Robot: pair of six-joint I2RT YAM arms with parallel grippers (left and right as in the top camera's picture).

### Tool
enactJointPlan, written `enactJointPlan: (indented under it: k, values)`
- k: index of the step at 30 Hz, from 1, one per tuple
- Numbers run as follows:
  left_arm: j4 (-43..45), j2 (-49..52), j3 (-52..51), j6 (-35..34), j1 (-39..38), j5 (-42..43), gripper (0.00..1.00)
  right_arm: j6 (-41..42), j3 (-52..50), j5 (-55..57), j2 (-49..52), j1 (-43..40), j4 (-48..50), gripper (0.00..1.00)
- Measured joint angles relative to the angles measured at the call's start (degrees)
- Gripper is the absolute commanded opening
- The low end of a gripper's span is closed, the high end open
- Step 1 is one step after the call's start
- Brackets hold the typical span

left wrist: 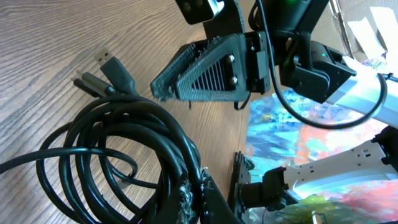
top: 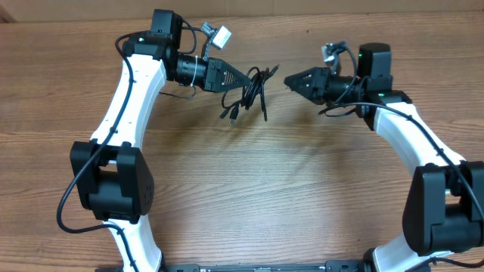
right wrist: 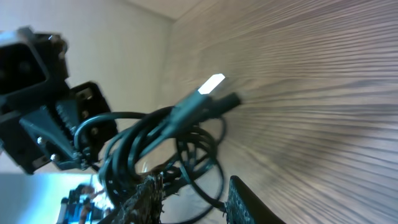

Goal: Untangle cables
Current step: 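Bring the right gripper to the held cables beside the left gripper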

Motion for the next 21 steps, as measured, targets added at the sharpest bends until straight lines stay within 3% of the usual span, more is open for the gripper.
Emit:
enactJointPlan:
  k: [7, 12, 16, 21]
  values:
    - [-0.6, 0.0, 0.0, 0.0, 0.0, 0.1, 0.04, 3.1, 0.0, -4.1, 0.0, 2.4, 4.7, 0.35]
    - [-1.0, 0.0, 0.0, 0.0, 0.0, 0.3, 0.04, 6.4, 0.0, -5.1, 0.0, 2.4, 6.6, 0.28]
    - [-1.0, 0.0, 0.0, 0.0, -0.8, 0.3, 0.04, 8.5, 0.0, -5.5, 0.0, 2.4, 6.6, 0.28]
    - [-1.0, 0.0, 0.0, 0.0, -2.8, 0.3, 0.04, 9.6, 0.0, -5.7, 0.0, 2.4, 6.6, 0.39]
